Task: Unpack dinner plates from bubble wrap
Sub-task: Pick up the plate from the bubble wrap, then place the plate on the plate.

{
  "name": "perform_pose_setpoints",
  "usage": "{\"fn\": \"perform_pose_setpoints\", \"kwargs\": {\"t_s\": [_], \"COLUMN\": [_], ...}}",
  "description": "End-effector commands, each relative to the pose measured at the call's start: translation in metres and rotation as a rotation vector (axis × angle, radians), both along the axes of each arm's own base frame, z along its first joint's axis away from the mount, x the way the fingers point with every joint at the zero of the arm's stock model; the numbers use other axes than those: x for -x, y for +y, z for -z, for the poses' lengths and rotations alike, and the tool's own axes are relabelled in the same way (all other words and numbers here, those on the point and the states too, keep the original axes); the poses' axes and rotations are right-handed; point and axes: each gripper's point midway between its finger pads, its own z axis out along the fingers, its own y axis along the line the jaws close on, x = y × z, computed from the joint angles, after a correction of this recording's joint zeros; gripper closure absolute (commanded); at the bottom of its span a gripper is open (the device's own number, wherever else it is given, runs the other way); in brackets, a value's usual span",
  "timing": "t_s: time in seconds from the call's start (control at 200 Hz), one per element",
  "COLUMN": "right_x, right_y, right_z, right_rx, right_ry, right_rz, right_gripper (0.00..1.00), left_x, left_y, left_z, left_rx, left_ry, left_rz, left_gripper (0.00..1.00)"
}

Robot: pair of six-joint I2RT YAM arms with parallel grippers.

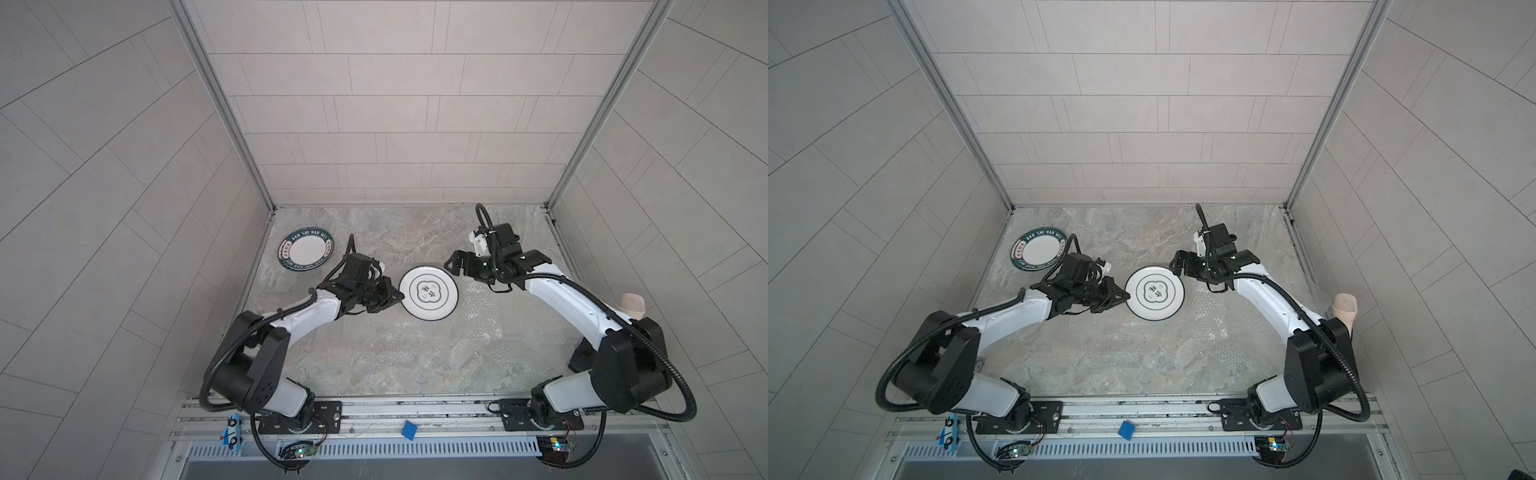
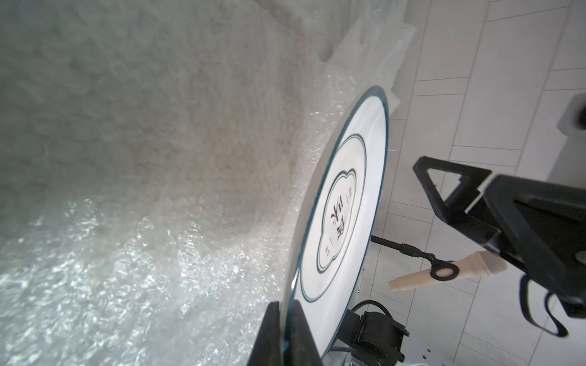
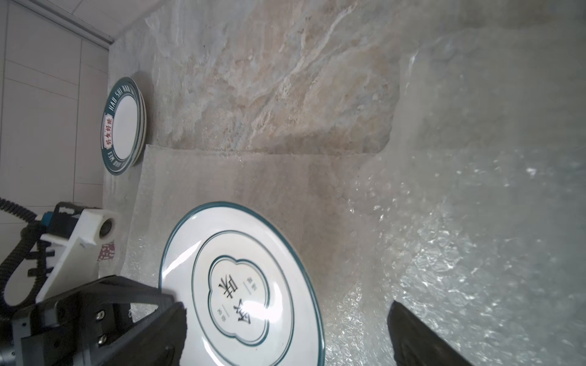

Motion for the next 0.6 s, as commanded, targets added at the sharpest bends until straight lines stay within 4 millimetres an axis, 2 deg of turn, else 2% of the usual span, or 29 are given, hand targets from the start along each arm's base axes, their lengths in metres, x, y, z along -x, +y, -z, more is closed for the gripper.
{"fn": "perform_pose_setpoints", "kwargs": {"t_s": [0.0, 0.11, 0.25, 0.455, 0.595], "right_x": [-0.001, -0.005, -0.003, 0.012, 0.024], "right_y": [0.001, 0.009, 0.033, 0.045, 0.05], "right_z": [-0.014, -0.027, -0.04, -0.043, -0.04], "right_rx": [-0.006, -0.078, -0.226, -0.242, -0.247], "right_ry": [-0.024, -0.086, -0.12, -0.115, -0.099], "right_rz": [-0.025, -0.034, -0.1, -0.15, -0.18], "right_gripper": [0.0, 0.0, 0.0, 0.0, 0.0], "left_x": [-0.013, -0.037, -0.071, -0.111, -0.132], "left_y": [0.026, 0.075, 0.142, 0.235, 0.28], "left_z": [-0.036, -0.059, -0.072, -0.065, -0.058], "left_rx": [0.067, 0.084, 0.052, -0.015, -0.024], "left_ry": [-0.059, -0.111, -0.153, -0.147, -0.14], "left_rz": [-0.118, -0.322, -0.569, -0.834, -0.946], "left_gripper": [1.0, 1.0, 1.0, 1.0, 1.0]}}
